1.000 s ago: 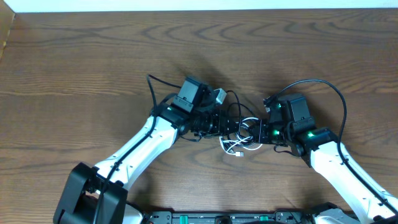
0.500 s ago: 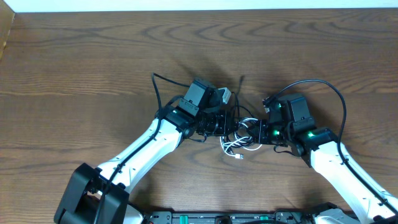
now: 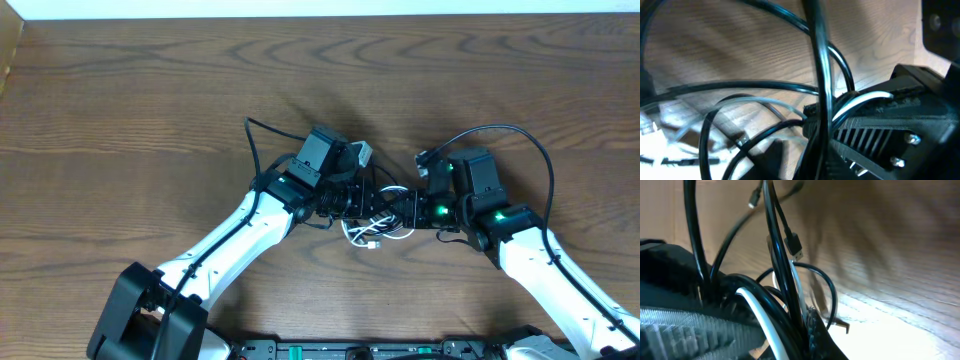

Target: Untangle cables

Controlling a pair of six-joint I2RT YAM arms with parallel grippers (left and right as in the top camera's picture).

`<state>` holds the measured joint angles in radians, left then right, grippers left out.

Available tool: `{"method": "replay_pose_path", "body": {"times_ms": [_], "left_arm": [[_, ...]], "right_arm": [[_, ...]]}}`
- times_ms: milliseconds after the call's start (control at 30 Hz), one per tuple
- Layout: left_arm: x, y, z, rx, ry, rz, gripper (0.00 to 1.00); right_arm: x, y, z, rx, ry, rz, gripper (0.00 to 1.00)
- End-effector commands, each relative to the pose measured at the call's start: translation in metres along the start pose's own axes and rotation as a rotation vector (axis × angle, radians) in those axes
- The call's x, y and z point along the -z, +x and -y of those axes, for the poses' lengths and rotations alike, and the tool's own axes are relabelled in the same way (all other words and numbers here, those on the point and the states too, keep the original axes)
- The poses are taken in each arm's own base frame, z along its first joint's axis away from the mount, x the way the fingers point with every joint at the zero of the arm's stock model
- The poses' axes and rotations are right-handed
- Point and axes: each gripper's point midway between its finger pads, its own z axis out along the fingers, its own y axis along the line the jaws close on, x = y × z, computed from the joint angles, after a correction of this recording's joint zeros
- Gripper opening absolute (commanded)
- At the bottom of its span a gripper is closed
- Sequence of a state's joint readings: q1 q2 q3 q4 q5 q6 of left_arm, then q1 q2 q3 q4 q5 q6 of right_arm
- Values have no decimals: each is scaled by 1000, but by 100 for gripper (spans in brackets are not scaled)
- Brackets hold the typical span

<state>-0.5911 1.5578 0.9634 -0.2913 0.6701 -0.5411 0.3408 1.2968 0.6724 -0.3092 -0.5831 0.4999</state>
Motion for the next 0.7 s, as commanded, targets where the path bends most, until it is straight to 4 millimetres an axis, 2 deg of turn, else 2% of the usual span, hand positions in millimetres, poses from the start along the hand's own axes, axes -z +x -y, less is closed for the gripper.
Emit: {"method": "replay_pose_path", "body": {"times_ms": [0,100,167,300,367,433,533,667], "left_arm": [[3,-2,5,-17,1,13,8],[6,-7,8,-15,22,28,7],[17,-22,21,4,98,69,7],[43,-43,34,17,208,130,7],[56,-51,32,21,223,162,7],[67,-57,27,34,220,189,7],[78,-61,21,54,211,215,7],[82,-63,15,73,202,222,7]], "right_arm": [[0,4,-9,26,-48,-24,1],[0,9,3,8,9,-35,1],[3,18,30,-36,154,-50,1],[14,28,69,-76,372,-53,2],[20,31,82,-91,449,-53,15],[23,31,89,-91,489,-49,24],[26,29,94,-87,521,-33,31],[27,28,96,-89,536,-27,31]]}}
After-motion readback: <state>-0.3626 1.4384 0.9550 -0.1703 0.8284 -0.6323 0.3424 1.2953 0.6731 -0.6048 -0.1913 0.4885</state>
